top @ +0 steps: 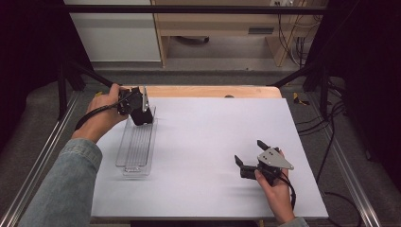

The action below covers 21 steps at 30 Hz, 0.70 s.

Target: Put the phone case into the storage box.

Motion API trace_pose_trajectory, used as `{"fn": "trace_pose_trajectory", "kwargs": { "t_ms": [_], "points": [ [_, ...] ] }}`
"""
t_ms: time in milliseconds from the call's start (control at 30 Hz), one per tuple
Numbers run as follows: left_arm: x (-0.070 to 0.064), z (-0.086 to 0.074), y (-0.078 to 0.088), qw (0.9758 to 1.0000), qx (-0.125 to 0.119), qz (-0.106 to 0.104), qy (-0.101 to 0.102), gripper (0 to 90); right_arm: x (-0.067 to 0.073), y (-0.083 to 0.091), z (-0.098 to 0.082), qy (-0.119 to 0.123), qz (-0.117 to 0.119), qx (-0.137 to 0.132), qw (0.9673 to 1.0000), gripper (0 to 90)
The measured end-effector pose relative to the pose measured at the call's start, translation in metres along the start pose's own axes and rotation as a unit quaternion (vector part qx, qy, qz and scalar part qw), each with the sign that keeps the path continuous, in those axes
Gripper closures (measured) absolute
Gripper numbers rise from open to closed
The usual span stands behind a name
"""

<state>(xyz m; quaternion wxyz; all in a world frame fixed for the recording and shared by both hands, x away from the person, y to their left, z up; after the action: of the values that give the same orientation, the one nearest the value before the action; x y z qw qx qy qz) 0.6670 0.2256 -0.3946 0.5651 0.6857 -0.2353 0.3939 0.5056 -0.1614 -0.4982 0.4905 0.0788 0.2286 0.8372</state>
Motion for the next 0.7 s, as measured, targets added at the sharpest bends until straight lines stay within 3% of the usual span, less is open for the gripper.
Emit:
{"fn": "trace_pose_trajectory", "kwargs": {
  "t_ms": [500,700],
  "points": [
    [0.005,0.006,-0.010,0.9999,-0.005,-0.002,0.009,85.0,-0.002,-0.001,-0.001,-0.007,0.003,0.001,1.0000,3.8],
    [0.004,0.013,-0.011,1.0000,-0.009,0.000,0.002,83.9,-0.002,-0.001,-0.002,-0.007,0.005,0.001,1.0000,3.8]
  ]
}}
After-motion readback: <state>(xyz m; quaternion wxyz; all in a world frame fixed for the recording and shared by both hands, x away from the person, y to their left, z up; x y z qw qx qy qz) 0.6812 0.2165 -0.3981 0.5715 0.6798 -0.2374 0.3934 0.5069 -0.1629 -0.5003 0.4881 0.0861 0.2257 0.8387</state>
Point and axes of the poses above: each handheld gripper's, and its own axes: y roughly backward along the jaws, z roughly out of its top, x roughly to its left, the point moved 9 cm from there along -y, roughly forward along the jaws, and after that the axes turned 12 degrees about x, right-handed, at the moved point
